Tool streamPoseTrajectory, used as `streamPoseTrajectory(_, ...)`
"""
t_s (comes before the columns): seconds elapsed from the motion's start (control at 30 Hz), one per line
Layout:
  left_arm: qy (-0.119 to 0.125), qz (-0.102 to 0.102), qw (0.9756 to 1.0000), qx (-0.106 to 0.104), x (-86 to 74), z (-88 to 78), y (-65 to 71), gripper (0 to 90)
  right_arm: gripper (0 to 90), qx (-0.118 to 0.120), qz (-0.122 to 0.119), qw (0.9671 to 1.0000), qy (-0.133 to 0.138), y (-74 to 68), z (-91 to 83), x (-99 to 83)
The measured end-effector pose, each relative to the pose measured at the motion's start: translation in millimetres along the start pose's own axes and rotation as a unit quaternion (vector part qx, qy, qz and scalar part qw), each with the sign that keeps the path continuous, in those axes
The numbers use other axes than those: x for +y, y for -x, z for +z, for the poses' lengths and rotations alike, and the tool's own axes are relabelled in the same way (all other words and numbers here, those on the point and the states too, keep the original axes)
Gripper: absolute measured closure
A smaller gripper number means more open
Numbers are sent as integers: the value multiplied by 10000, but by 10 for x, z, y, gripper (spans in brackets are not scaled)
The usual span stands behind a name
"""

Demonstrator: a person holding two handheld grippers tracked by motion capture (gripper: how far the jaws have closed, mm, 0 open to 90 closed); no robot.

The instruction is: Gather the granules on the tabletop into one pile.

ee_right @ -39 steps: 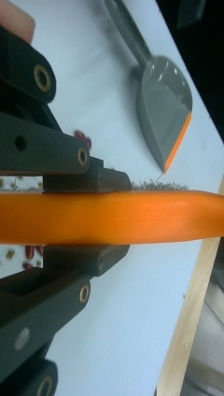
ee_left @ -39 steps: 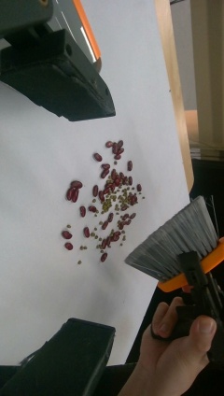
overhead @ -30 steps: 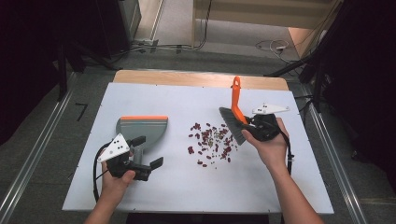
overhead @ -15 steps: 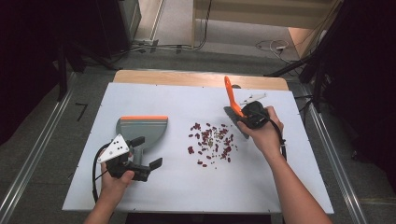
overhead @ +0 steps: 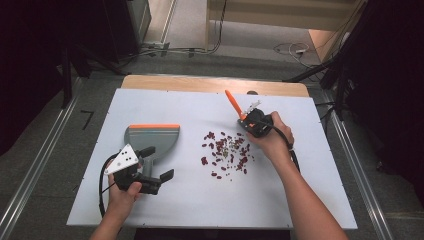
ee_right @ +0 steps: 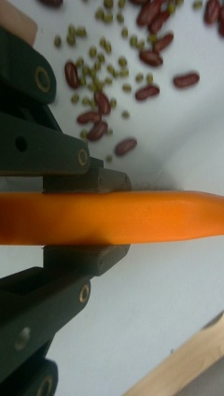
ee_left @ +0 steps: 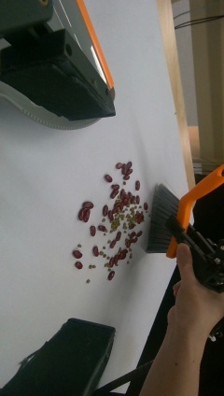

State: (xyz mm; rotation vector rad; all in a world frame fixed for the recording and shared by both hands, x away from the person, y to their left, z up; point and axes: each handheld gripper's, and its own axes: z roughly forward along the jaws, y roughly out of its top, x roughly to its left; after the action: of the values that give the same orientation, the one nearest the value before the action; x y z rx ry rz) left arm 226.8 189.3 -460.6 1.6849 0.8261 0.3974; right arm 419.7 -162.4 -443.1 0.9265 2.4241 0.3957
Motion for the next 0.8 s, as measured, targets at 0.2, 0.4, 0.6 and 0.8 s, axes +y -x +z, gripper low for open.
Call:
streamPoseTrajectory(0.2, 1, 6, 10000, -5, -4, 18, 5, 0, 691, 164, -194, 9997, -69, -143, -16, -32)
streamPoseTrajectory(0.4, 4, 15, 10000, -17, -3, 28, 13, 0, 686, 293, -335, 9990, -21, -300, -61, -80)
streamPoseTrajectory(0.6, 23, -4, 10000, -7, -5, 34, 10, 0, 683, 515, -383, 9979, 12, -431, -129, -119)
streamPoseTrajectory(0.8, -19, 10, 10000, 20, -8, 33, -4, 0, 680, 619, -573, 9964, 20, -544, -184, -160)
